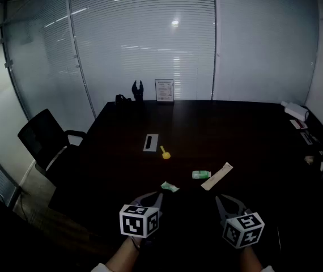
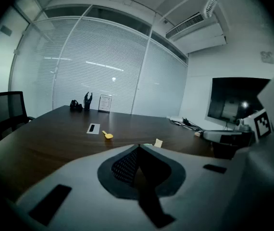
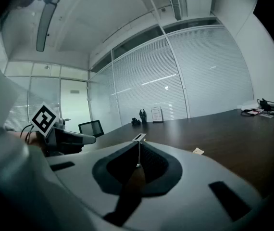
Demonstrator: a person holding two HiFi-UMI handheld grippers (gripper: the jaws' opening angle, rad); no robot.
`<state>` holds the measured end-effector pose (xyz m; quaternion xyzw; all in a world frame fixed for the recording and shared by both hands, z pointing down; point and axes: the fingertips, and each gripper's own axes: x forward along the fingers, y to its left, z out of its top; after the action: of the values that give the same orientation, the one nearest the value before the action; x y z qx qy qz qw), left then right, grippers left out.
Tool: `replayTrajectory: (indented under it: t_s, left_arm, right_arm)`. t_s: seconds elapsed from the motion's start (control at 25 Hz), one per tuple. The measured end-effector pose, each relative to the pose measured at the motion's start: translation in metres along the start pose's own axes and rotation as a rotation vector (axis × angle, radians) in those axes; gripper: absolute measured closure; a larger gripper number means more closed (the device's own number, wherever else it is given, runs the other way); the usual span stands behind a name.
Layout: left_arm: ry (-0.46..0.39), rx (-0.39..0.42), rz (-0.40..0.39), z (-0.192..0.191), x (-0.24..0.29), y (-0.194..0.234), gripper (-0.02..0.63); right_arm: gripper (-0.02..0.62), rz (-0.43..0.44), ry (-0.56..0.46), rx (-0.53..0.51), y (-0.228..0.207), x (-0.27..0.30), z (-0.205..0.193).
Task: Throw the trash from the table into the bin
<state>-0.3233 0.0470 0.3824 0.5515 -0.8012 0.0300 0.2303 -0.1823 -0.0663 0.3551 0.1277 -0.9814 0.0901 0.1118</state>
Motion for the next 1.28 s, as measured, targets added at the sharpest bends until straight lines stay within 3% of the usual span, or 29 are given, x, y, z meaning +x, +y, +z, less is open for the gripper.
replayTrajectory:
  t_s: [0.2, 0.36, 0.48, 0.76, 1.0, 1.16, 1.28]
  left_arm:
    - [0.015, 0.011, 0.009, -0.002, 0.007, 0.006, 0.607]
    - [0.022, 0.044, 0.022, 0.005, 0.016, 0.012, 0.607]
    - [0.024, 0.021, 0.011, 0.005, 0.021, 0.012, 0.607]
    - [0.03, 0.006, 0.031, 0.008, 0.039, 0.017, 0.607]
    - [0.042, -0.017, 0.09, 0.01, 0.049, 0.034, 0.607]
    - [0.069, -0.032, 0.151, 0.005, 0.061, 0.048, 0.607]
    - [0.089, -0.053, 0.166, -0.003, 0.074, 0.051, 0.607]
  right_arm:
    - [0.597, -0.011, 0.006, 0.003, -0.005, 0.003, -0.002]
    - [0.597, 0.042, 0.069, -0.058, -0.011, 0.027, -0.015]
    - [0.597, 0.073, 0.098, -0.078, -0.018, 0.031, -0.023]
    - [0.57, 0.19, 0.108, -0.23, -0.042, 0.052, 0.023]
    - [0.392, 0.416, 0.346, -0.447, -0.063, 0.117, 0.004]
    - [0.344, 0.573, 0.587, -0.596, -0.076, 0.168, -0.037]
    - [0.305, 0.629, 0.754, -0.714, -0.089, 0.206, -0.072]
